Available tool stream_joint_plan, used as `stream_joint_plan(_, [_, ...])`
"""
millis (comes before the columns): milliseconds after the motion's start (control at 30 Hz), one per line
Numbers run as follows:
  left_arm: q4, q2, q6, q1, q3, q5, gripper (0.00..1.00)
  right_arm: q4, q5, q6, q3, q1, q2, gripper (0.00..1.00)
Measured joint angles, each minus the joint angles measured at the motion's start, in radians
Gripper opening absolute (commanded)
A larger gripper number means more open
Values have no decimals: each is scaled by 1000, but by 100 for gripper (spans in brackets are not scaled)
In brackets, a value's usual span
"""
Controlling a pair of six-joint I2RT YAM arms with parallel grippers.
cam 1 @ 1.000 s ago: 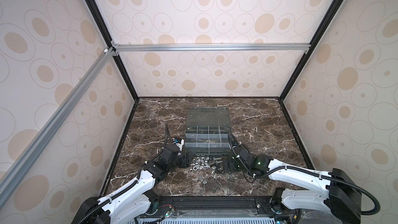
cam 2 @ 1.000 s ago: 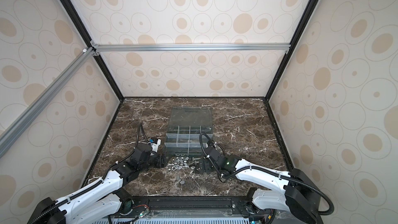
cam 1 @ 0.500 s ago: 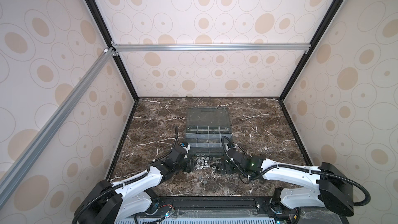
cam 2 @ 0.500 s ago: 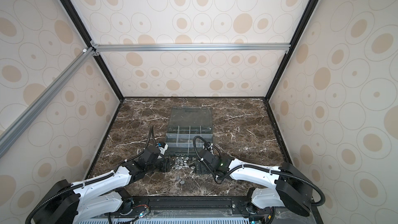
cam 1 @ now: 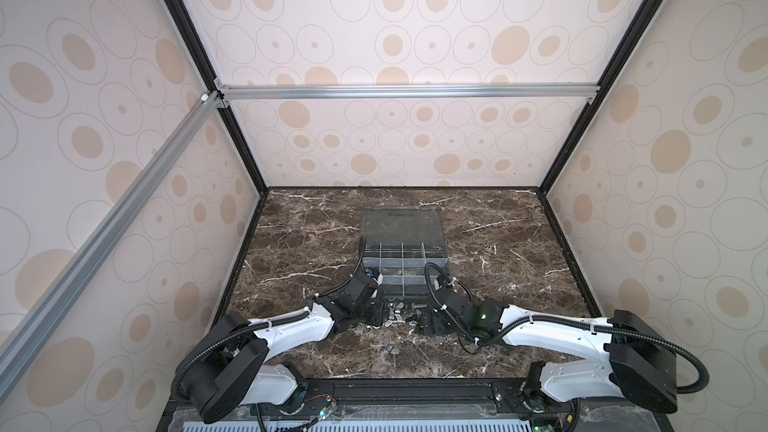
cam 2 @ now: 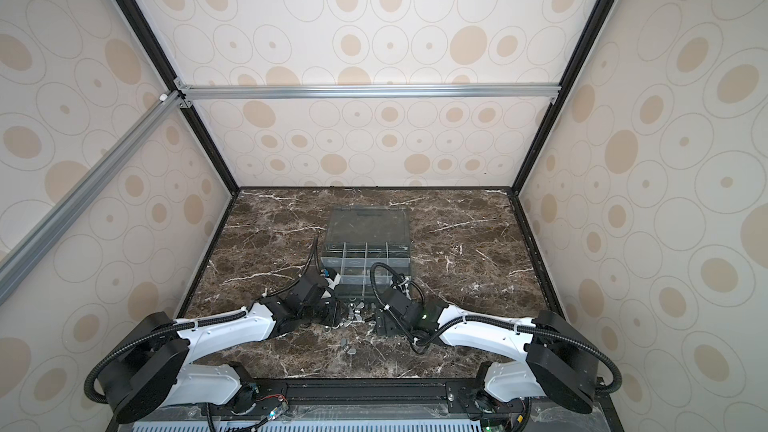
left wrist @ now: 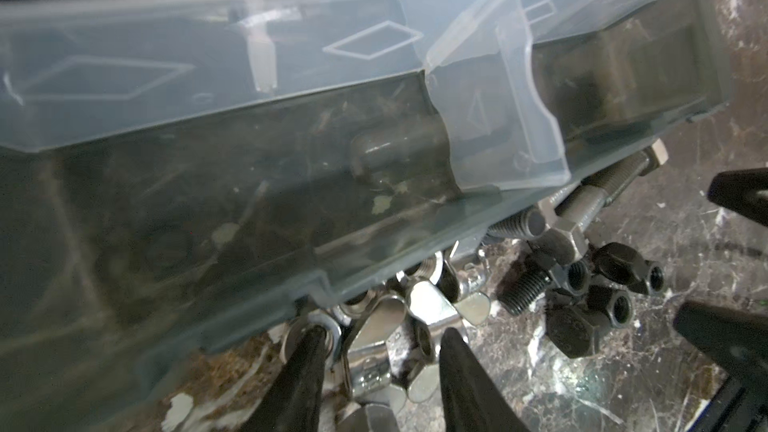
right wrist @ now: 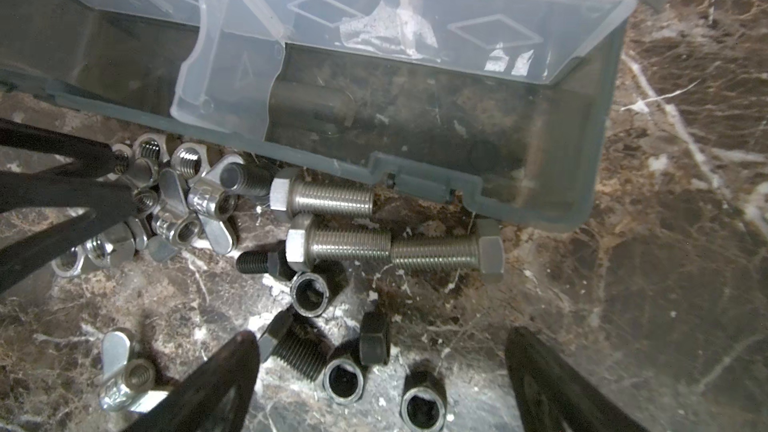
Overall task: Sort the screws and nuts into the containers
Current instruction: 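Lower the left gripper onto a silver wing nut and close it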
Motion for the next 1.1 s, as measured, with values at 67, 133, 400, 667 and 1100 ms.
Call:
stream_joint_plan(67, [-7, 19, 5, -5, 12, -4, 40, 0, -1, 2, 1, 0, 0, 96])
stream_joint_plan(133, [-14, 26, 9, -9, 19, -8, 37, 0, -1, 5, 0, 0, 0, 96])
stream_joint_plan(400, [-34, 27, 8, -37, 19, -41, 30, 0, 0, 22, 0, 0, 0, 96])
stream_joint_plan(667, [-55, 27, 8, -62, 25, -87, 32, -4, 0, 38, -1, 1, -2, 96])
stream_joint_plan(1100, [-130, 41, 23, -101, 66, -124, 29, -15, 0, 63, -11, 8, -14, 96])
